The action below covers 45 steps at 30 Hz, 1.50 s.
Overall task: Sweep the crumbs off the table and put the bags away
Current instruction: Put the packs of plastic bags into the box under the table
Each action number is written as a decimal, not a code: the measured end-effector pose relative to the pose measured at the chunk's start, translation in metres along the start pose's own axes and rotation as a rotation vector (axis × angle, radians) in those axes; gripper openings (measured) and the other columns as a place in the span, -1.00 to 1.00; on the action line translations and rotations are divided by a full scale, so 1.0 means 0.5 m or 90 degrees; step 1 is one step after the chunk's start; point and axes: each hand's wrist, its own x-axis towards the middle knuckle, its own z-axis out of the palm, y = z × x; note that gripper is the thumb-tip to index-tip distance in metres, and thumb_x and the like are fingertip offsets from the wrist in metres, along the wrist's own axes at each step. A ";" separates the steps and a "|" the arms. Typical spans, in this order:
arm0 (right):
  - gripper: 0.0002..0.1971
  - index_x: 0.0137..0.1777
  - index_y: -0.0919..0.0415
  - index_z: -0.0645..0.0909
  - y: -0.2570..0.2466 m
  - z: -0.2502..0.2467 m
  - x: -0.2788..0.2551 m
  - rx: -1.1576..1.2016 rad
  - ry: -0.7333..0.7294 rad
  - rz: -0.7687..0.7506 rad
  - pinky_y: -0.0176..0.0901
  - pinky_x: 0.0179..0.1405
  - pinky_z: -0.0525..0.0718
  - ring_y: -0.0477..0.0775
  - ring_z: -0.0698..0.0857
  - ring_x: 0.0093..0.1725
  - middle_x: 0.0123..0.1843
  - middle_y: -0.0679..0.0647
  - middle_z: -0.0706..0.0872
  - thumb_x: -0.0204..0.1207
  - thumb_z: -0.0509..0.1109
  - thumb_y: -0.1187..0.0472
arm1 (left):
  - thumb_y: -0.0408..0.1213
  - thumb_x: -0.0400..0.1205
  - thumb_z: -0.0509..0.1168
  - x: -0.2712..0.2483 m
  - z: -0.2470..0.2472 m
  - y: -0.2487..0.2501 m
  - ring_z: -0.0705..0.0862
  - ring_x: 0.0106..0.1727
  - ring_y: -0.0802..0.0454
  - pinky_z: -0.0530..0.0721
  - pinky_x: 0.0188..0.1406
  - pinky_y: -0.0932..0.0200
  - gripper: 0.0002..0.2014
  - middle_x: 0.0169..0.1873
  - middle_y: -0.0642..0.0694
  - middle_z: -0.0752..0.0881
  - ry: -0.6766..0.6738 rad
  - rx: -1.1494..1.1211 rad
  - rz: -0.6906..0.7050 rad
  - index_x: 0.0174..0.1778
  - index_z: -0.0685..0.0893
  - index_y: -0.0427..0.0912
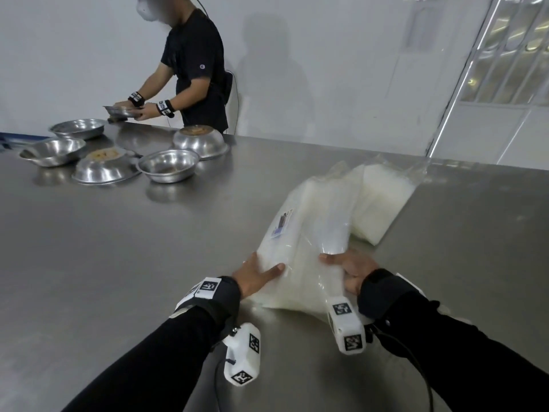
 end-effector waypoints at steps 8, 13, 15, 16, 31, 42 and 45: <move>-0.22 0.19 0.27 0.69 0.047 -0.026 -0.158 -0.089 -0.232 -0.082 0.25 0.24 0.65 0.32 0.74 0.18 0.16 0.29 0.78 -0.15 0.78 0.21 | 0.30 -0.22 0.62 -0.141 -0.034 0.010 0.81 -0.09 0.09 0.79 -0.05 0.16 -0.10 -0.08 -0.03 0.82 -0.083 -0.338 0.054 0.01 0.66 -0.06; -0.27 -0.02 0.26 0.79 0.012 -0.041 -0.244 -0.087 -0.261 -0.181 -0.11 -0.16 0.78 0.19 0.82 -0.03 -0.01 0.26 0.84 -0.31 0.81 0.11 | -0.18 0.23 0.65 -0.261 -0.052 0.072 0.80 -0.11 0.22 0.73 -0.04 0.27 -0.45 -0.15 0.02 0.85 0.049 -0.311 0.145 0.11 0.67 -0.19; -0.24 -0.03 0.30 0.77 -0.007 -0.046 -0.268 -0.058 -0.261 -0.196 -0.11 -0.20 0.79 0.15 0.83 -0.12 -0.08 0.24 0.85 -0.36 0.82 0.13 | -0.29 0.24 0.61 -0.304 -0.062 0.109 0.78 -0.22 0.26 0.66 -0.21 0.42 -0.55 -0.24 0.05 0.84 0.105 -0.291 0.193 0.03 0.71 -0.23; -0.21 0.00 0.33 0.74 -0.016 -0.049 -0.277 -0.044 -0.264 -0.196 -0.10 -0.21 0.79 0.15 0.83 -0.13 -0.09 0.25 0.85 -0.36 0.82 0.15 | -0.28 0.20 0.58 -0.321 -0.067 0.123 0.79 -0.17 0.19 0.66 -0.22 0.44 -0.51 -0.17 -0.02 0.84 0.124 -0.300 0.220 0.05 0.69 -0.25; -0.39 -0.16 0.16 0.82 -0.098 -0.030 -0.398 -0.112 -0.166 -0.383 -0.04 0.22 0.64 0.06 0.81 0.05 -0.04 0.10 0.87 -0.27 0.77 -0.08 | -0.51 0.40 0.47 -0.432 -0.080 0.211 0.82 -0.11 0.02 0.74 -0.23 0.34 -0.74 -0.14 -0.08 0.85 0.174 -0.393 0.268 -0.02 0.69 -0.21; -0.28 0.07 0.12 0.75 -0.152 -0.017 -0.441 -0.123 -0.181 -0.436 0.13 0.30 0.61 0.22 0.77 0.15 0.06 0.22 0.83 -0.18 0.76 -0.05 | -0.12 0.18 0.58 -0.461 -0.085 0.272 0.79 0.08 -0.06 0.77 -0.07 0.21 -0.33 0.07 -0.13 0.81 0.120 -0.431 0.304 0.24 0.65 -0.17; -0.55 0.12 0.11 0.75 -0.162 -0.015 -0.455 -0.093 -0.127 -0.478 0.05 0.30 0.62 0.11 0.77 0.16 0.08 0.11 0.83 0.19 0.65 0.10 | -0.25 0.32 0.58 -0.462 -0.085 0.291 0.79 0.03 -0.12 0.77 -0.02 0.16 -0.54 0.00 -0.19 0.82 0.176 -0.448 0.323 0.14 0.71 -0.24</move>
